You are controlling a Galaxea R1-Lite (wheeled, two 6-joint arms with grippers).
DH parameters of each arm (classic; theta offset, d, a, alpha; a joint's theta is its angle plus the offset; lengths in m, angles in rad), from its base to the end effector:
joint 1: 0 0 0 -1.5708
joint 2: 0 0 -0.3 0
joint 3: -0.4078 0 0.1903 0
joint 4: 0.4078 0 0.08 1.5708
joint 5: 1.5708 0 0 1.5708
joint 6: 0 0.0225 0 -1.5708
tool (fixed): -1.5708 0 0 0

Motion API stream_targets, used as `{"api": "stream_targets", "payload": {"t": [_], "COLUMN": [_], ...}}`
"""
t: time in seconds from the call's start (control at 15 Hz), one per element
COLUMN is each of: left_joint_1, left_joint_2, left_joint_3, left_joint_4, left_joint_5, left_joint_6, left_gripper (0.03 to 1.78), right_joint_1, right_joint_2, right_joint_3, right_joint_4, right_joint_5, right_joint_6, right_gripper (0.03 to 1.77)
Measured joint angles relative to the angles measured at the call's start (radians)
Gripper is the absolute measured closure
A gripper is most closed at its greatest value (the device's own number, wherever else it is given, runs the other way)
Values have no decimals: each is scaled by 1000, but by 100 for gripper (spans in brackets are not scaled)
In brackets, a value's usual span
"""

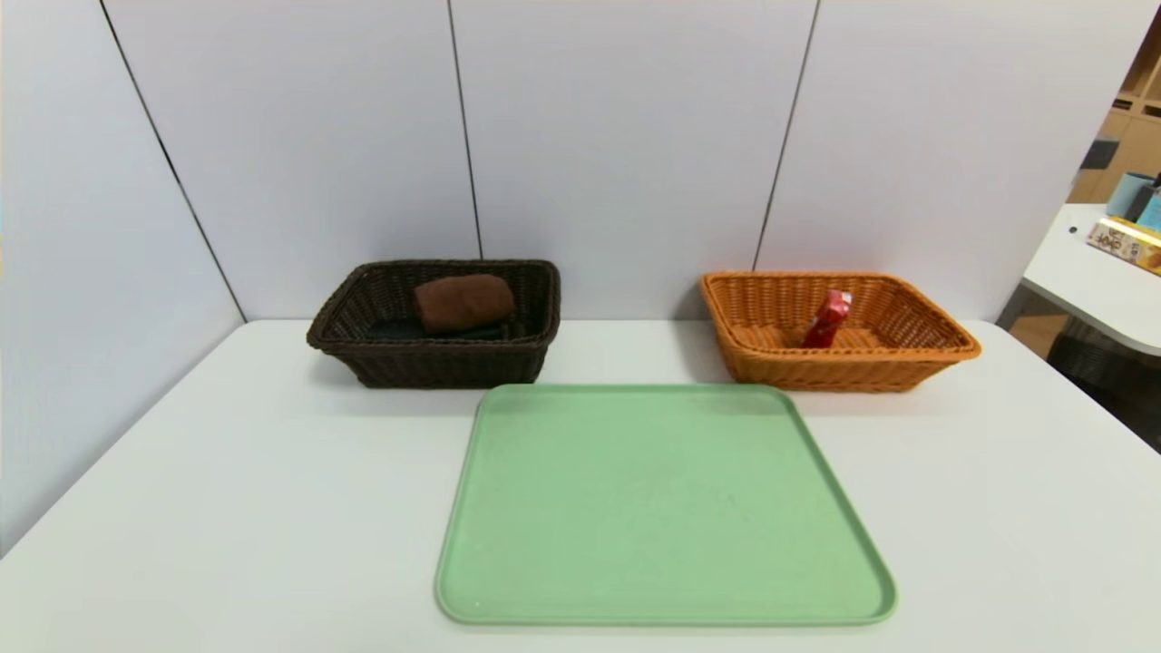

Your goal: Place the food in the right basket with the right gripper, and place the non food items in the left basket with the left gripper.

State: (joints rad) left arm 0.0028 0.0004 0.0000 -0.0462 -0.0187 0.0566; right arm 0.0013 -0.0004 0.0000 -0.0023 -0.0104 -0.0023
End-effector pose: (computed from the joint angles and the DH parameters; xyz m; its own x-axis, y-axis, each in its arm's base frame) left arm -0.0229 -0.0005 0.0802 0.9988 -0.0159 0.0458 0.0133 0.9983 0.0574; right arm -0.0228 -0.0003 0.0757 1.0000 -0.0091 0.0027 0.0091 1.0000 -0.0023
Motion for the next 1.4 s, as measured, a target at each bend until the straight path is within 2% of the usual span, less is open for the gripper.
{"api": "stream_targets", "payload": {"t": [0.07, 1.0, 1.4], "left_joint_1": [0, -1, -1], "left_joint_2": [0, 0, 0], "left_joint_3": [0, 0, 0], "left_joint_4": [-37, -36, -36], "left_joint_5": [-1, 1, 1], "left_joint_6": [-1, -20, -20], "left_gripper": [12, 12, 12], "right_joint_1": [0, 0, 0], "right_joint_2": [0, 0, 0], "right_joint_3": [0, 0, 0], "right_joint_4": [0, 2, 0], "right_joint_5": [0, -1, -13], "right_joint_6": [0, -4, 33], "right_gripper": [10, 10, 10]}}
